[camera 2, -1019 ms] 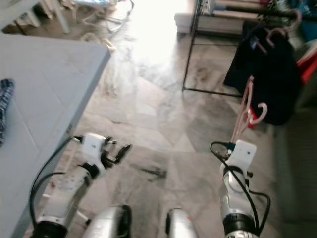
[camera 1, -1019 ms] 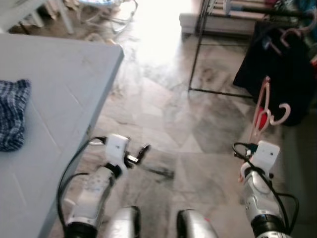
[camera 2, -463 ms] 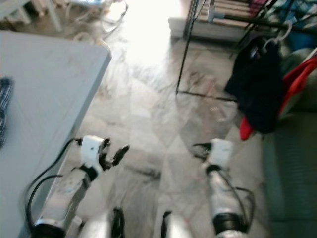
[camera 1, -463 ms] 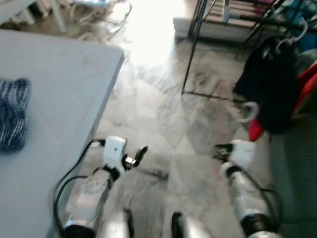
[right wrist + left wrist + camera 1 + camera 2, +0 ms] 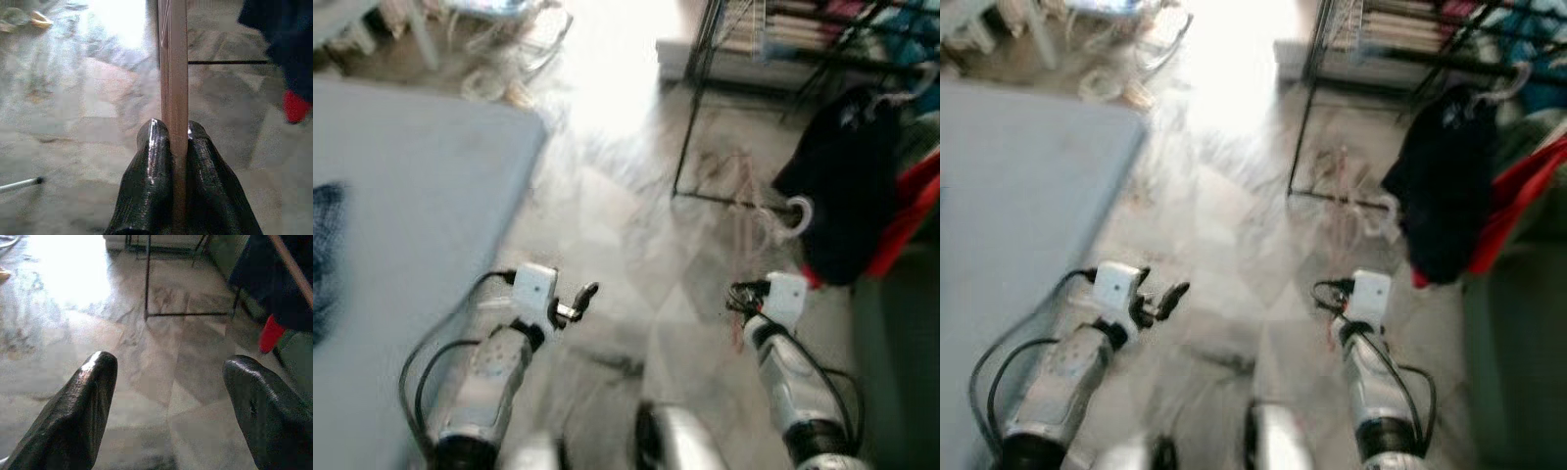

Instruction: Hang hanger

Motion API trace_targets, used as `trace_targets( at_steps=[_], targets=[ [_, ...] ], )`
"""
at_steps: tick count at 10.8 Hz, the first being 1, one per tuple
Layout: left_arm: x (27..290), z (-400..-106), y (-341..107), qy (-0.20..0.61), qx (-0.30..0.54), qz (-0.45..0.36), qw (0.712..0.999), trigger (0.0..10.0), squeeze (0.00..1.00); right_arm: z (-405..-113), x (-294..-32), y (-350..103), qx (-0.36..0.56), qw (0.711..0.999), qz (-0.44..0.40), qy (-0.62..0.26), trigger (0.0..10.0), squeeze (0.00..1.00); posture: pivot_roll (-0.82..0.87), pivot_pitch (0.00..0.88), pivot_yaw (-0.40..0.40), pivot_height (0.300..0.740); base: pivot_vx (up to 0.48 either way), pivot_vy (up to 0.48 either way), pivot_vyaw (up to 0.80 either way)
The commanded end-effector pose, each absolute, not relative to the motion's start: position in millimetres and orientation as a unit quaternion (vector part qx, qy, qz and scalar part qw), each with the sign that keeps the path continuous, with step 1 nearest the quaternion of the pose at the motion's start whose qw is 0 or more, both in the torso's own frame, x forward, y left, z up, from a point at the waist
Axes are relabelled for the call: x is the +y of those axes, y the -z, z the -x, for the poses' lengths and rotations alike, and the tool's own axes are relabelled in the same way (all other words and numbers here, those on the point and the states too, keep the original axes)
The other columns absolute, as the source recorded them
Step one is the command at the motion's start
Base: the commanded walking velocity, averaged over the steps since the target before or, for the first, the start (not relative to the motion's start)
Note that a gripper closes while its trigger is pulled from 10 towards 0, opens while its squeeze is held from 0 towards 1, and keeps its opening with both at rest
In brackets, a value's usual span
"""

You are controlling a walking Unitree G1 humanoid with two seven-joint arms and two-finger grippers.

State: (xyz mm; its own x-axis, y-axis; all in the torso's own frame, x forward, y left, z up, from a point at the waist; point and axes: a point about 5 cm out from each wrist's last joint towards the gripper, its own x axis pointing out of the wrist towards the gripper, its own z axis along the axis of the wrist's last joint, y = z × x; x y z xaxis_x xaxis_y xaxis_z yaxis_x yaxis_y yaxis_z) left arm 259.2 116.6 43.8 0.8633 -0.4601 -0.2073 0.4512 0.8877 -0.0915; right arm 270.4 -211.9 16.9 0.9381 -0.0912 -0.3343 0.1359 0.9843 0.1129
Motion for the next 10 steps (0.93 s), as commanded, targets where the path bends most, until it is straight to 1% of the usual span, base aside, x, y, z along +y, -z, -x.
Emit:
trace_targets(
  at_steps=[1,3,4,6,10],
  targets=[
    [124,-259,-44,0.232,0.114,0.007,0.966,10.0,0.00,-274,-207,-20,0.155,0.984,-0.071,0.056,10.0,0.00,-0.01,0.175,-0.034,0.740,0.480,0.000,0.00],
    [124,-259,-43,0.232,0.114,0.007,0.966,10.0,0.00,-276,-206,-24,0.141,0.987,-0.055,0.054,10.0,0.00,-0.01,0.176,-0.032,0.740,0.480,0.000,0.00],
    [124,-259,-43,0.232,0.115,0.009,0.966,10.0,0.00,-279,-205,-33,0.109,0.993,-0.020,0.046,10.0,0.00,-0.01,0.177,-0.031,0.740,0.480,0.000,0.00],
    [123,-259,-44,0.234,0.114,0.010,0.965,10.0,0.00,-281,-207,-44,0.071,0.996,0.011,0.060,10.0,0.00,-0.01,0.184,-0.027,0.740,0.480,0.000,0.00],
    [120,-258,-43,0.238,0.117,0.012,0.964,10.0,0.00,-285,-212,-52,0.050,0.996,0.029,0.074,10.0,0.00,-0.02,0.187,-0.031,0.740,0.480,0.000,0.00]
  ],
)
